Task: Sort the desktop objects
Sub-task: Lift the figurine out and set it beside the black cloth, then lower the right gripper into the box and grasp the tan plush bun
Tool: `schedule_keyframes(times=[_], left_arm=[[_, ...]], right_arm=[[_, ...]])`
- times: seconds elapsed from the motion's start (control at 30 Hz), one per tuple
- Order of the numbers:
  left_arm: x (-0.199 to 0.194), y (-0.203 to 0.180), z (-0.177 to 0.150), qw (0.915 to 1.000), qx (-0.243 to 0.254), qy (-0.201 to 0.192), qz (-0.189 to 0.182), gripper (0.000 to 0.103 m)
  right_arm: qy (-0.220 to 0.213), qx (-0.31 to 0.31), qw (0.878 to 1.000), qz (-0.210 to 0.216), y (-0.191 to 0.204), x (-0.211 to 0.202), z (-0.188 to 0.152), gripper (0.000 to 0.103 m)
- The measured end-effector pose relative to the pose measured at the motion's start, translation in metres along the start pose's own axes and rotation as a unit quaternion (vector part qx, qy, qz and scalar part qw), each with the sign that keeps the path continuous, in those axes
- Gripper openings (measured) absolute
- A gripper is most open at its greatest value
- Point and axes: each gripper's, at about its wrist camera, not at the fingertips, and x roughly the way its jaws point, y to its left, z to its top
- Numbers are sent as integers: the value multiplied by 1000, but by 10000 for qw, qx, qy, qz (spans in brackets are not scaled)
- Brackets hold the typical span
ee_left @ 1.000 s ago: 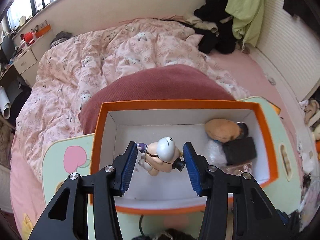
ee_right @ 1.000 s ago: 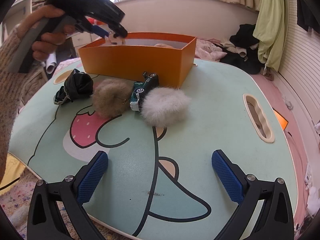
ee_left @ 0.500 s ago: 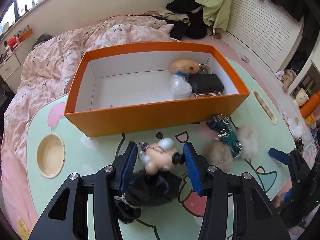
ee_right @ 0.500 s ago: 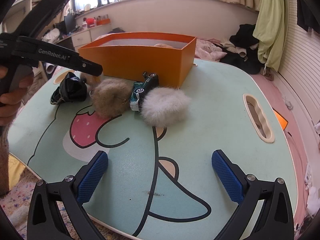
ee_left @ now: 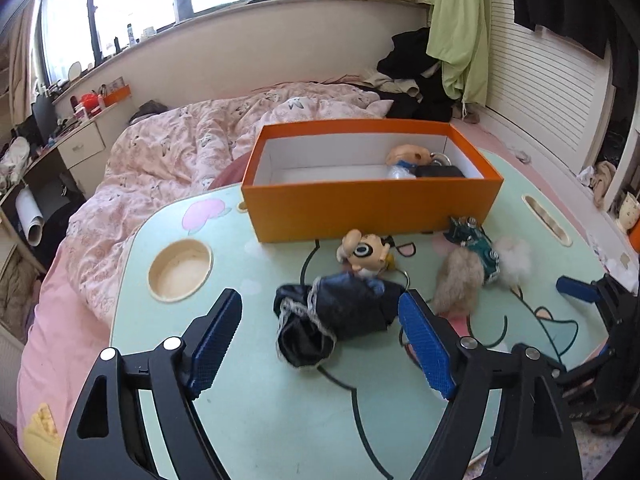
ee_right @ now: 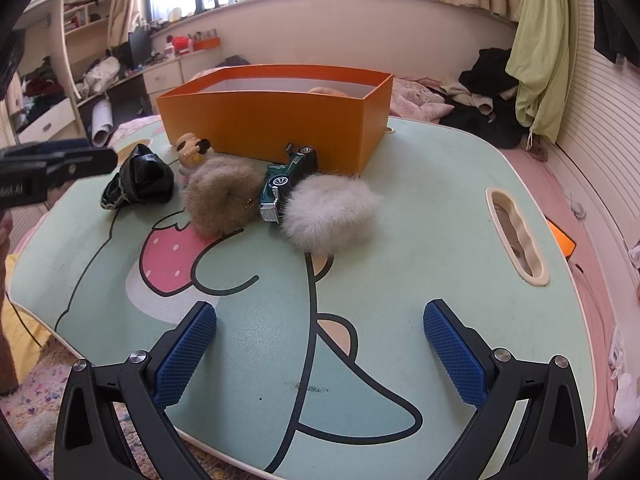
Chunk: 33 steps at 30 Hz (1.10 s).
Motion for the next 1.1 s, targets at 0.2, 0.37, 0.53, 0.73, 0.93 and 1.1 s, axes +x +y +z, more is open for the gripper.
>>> schedule_keyframes(times=[0.2,0.37,0.53,0.73,0.93,1.1], left_arm=[[31,-19,-33,9986,-170,471,-168,85],[49,-22,-40,9987,-394,316,-33,103],[52,-20,-44,9987,-412,288,-32,103],[49,-20,-45,9988,-411,254,-28,103],[48,-20,-45,9988,-409,252,-31,103],[48,-19,-45,9988,-410,252,-33,103]], right_arm=[[-2,-1,10000,4,0,0,0,103],[-4,5,10000,-33,3,-1,0,103],[11,62,10000,-77,0,-2,0,103],[-164,252,9991,-283,-8,-15,13,103],[-351,447,9966,-589,-24,-7,73,103],[175,566,9961,-648,-43,41,109,94]])
